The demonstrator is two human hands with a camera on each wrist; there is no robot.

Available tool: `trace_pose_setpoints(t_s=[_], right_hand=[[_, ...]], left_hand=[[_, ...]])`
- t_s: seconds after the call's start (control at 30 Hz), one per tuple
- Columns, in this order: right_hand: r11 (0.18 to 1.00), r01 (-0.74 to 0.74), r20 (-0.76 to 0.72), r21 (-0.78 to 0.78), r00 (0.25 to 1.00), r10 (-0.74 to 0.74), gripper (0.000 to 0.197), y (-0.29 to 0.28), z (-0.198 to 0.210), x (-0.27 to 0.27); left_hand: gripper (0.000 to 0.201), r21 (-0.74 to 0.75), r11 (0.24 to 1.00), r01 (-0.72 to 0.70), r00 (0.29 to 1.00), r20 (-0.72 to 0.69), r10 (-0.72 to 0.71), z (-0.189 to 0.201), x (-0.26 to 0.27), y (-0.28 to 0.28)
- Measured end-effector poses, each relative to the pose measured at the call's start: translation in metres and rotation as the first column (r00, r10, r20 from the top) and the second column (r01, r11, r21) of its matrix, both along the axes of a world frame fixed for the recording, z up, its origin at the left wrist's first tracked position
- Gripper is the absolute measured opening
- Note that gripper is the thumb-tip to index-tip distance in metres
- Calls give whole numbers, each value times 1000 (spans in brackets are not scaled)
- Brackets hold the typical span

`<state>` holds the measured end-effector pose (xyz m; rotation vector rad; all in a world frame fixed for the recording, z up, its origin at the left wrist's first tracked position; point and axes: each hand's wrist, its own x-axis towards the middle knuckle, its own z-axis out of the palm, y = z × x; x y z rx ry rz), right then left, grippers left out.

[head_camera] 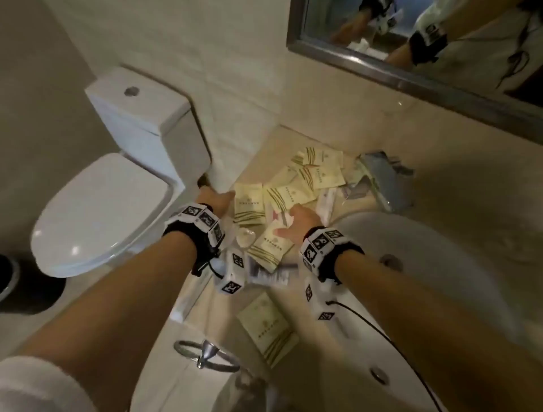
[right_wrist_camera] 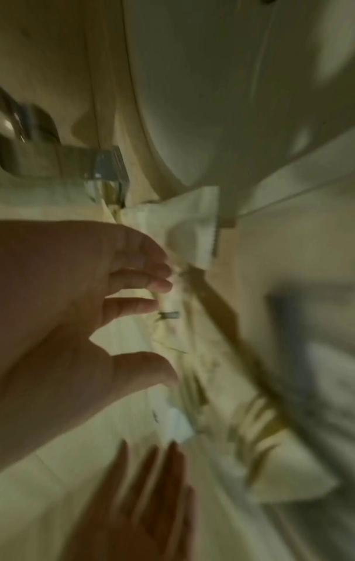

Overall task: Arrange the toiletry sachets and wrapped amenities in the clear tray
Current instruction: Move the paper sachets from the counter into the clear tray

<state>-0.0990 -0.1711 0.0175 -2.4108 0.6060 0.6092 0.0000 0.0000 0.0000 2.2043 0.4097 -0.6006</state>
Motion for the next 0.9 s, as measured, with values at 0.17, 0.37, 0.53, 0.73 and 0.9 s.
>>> trace_pose_setpoints(t_s=[0.17, 0.37, 0.53, 0.73, 0.9], right_hand=[[964, -136, -22, -230, 991, 135, 70, 10, -23, 2], [966, -180, -123, -185, 979, 159, 53, 3, -25, 12], [995, -55, -54, 89, 997, 60, 50, -3, -9, 14], [961, 37, 67, 274, 996, -57, 49, -20, 43, 25], [913, 210, 275, 350, 909, -314, 38, -49, 92, 18]], left_hand=[[64, -10, 999, 36, 999, 23, -35, -15, -4, -17], [63, 60, 994, 89, 996, 18, -90, -19, 1, -35], [35, 28, 979, 202, 976, 78, -204, -6, 9, -36], [35, -219, 952, 214, 966, 192, -173, 54, 20, -43], [34, -382, 868, 317, 935, 281, -218, 107, 13, -69]])
